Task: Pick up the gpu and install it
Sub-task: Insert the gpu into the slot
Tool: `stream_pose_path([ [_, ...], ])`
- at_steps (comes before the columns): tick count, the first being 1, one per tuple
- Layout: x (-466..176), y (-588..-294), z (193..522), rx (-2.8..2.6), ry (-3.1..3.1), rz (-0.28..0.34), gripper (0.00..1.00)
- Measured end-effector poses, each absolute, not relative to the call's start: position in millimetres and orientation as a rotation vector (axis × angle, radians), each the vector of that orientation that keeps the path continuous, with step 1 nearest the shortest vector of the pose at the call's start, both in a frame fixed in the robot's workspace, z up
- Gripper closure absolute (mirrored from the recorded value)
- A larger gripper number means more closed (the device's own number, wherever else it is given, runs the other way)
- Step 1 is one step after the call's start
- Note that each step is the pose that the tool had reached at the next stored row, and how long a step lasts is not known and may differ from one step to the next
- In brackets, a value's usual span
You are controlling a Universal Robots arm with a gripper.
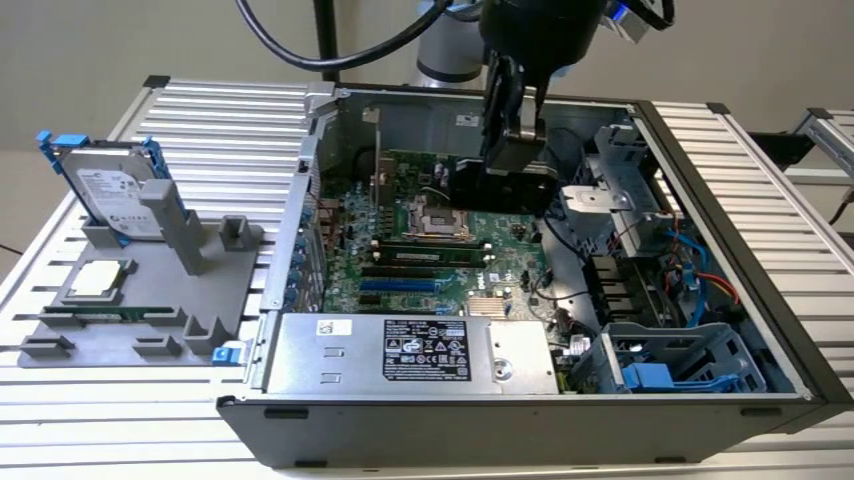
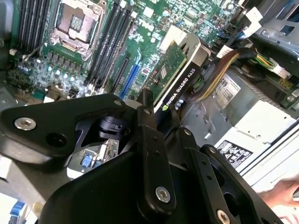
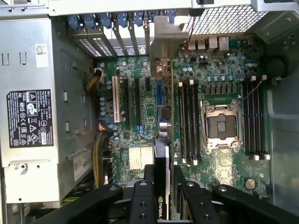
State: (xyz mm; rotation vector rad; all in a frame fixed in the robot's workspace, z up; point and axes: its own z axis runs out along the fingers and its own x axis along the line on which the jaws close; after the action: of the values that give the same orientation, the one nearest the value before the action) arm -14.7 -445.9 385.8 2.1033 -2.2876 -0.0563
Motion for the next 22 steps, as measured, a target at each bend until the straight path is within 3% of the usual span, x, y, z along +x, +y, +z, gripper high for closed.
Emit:
stream_pose_path([
  [22, -12.8, -444.8, 355.6, 2.105, -2.287, -0.056, 1.0],
])
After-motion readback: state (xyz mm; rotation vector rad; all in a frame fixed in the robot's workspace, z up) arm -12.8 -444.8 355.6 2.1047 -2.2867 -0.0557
